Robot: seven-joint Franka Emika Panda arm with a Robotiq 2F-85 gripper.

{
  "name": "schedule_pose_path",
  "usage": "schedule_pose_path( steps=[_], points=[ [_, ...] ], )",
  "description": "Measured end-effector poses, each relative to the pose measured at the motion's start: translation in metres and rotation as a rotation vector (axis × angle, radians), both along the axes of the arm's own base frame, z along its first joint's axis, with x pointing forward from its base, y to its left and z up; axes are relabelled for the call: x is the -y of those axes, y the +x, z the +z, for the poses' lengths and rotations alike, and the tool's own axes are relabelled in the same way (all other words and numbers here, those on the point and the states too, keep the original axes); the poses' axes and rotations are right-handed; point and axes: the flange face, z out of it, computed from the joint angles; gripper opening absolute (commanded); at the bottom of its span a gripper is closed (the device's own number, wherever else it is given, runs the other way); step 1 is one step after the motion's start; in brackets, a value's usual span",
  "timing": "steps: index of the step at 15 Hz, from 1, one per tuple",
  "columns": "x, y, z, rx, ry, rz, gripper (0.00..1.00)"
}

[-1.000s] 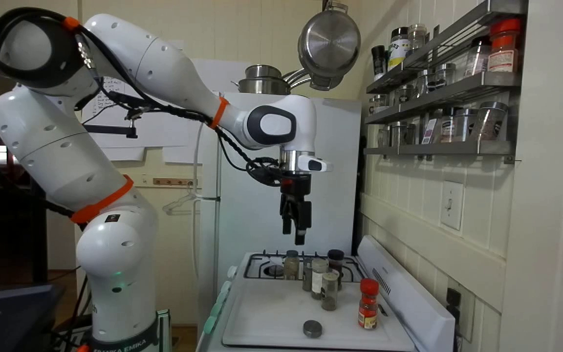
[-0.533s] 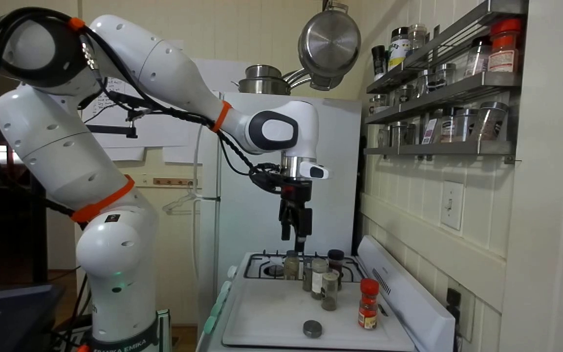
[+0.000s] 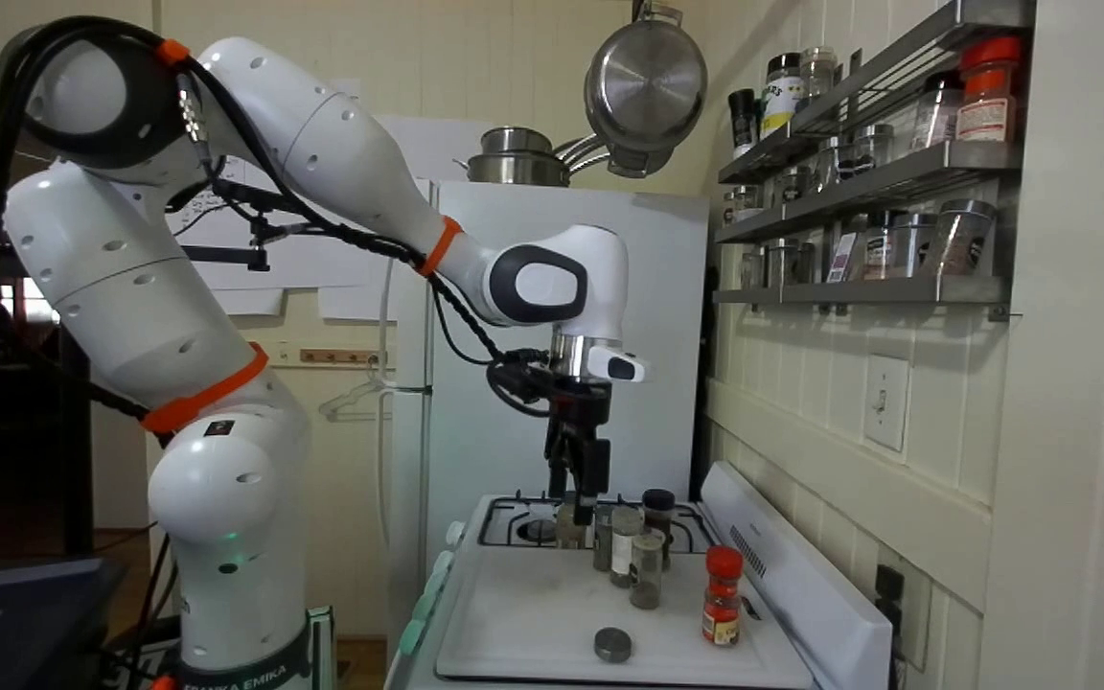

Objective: Cover the salt cellar

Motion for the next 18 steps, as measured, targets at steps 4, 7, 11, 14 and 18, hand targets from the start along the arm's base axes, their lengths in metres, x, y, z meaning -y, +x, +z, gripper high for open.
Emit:
schedule_pose_path(
  steps=[4, 7, 11, 14, 18],
  points=[
    [0.016, 0.000, -0.029, 0.071, 0.013, -0.026, 1.00],
    [0.029, 0.000, -0.047, 0.125, 0.022, -0.038, 1.00],
    [0.045, 0.007, -0.063, 0.150, 0.024, -0.047, 1.00],
    [0.052, 0.009, -0.076, 0.146, 0.024, -0.058, 1.00],
    [0.053, 0.011, -0.079, 0.140, 0.023, -0.063, 1.00]
  ],
)
